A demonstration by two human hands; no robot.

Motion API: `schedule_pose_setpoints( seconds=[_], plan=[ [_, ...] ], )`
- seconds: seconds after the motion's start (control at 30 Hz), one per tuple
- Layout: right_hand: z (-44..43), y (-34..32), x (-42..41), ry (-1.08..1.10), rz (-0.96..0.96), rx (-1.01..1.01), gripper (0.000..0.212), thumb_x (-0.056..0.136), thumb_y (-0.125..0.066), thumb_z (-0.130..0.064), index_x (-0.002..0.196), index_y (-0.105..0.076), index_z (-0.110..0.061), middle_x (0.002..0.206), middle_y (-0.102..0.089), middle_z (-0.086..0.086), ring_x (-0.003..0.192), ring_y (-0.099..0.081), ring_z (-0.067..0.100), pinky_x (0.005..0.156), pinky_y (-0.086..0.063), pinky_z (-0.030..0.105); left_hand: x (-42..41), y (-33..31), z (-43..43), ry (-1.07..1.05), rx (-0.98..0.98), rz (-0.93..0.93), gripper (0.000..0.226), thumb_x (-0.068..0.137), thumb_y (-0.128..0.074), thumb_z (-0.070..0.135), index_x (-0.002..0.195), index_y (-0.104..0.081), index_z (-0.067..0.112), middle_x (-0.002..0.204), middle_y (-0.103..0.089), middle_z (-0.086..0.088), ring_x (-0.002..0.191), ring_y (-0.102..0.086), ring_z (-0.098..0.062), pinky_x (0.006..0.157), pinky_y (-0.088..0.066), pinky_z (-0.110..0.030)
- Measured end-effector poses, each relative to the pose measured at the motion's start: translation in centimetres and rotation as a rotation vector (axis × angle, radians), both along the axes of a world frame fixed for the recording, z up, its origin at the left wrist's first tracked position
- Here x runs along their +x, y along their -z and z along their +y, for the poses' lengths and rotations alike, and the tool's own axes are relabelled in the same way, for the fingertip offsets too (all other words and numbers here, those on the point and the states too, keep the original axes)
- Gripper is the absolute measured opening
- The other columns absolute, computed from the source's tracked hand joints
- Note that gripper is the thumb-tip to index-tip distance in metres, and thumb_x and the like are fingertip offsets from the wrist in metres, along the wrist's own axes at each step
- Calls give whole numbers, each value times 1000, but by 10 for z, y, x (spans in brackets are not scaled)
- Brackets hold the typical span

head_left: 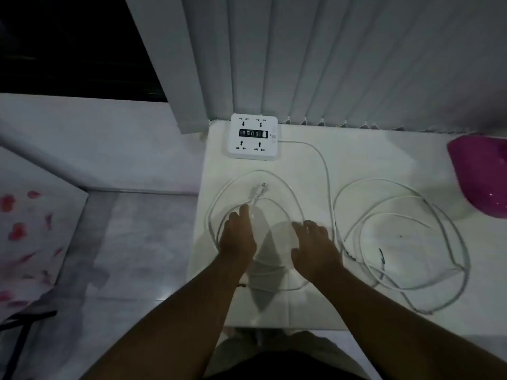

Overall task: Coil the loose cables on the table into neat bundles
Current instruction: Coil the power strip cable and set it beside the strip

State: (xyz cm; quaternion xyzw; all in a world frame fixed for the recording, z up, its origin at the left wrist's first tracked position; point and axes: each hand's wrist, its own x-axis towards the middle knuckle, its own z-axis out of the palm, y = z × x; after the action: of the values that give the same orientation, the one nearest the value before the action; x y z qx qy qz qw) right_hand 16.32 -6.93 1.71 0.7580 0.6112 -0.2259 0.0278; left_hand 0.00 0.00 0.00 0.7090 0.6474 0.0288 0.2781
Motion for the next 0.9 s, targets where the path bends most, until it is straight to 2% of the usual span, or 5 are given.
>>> schedule_pose_setpoints(
  seconds=[0.13,0.3,0.43,0.6,0.9],
  plan=[
    [-1,11,4,255,236,-21,65,84,-58,-3,143,-40,-23,133,-42,13,120,-51,35,96,-48,41,-4,8,3,-185,-54,-158,38,89,-51,0,124,-51,15,117,-63,-13,113,-62,-32,93,-52,-38],
    [5,16,10,432,450,-46,88,79,-56,8,153,-24,-29,127,-47,13,99,-54,24,82,-53,35,2,13,-8,-180,-18,-189,35,92,-51,4,124,-61,11,119,-63,-13,113,-60,-28,88,-40,-22],
    [4,14,18,420,532,39,71,76,-64,2,142,-44,-19,108,-63,9,91,-62,21,67,-49,16,6,3,-17,-142,84,-259,31,94,-51,0,120,-66,6,114,-60,-15,109,-58,-27,88,-33,-13],
    [6,1,22,418,622,189,51,77,-58,5,121,-65,-19,69,-55,-3,54,-55,1,48,-40,11,12,-25,-18,-22,323,-419,17,94,-63,7,108,-72,6,96,-60,-7,86,-58,-17,82,-51,-30],
    [5,-47,22,175,519,569,24,88,-73,-11,106,-73,-27,85,-53,-19,83,-57,-2,73,-41,4,2,-70,28,399,596,-282,19,93,-68,19,110,-77,15,125,-71,-4,125,-60,-27,108,-40,-47]
  ],
)
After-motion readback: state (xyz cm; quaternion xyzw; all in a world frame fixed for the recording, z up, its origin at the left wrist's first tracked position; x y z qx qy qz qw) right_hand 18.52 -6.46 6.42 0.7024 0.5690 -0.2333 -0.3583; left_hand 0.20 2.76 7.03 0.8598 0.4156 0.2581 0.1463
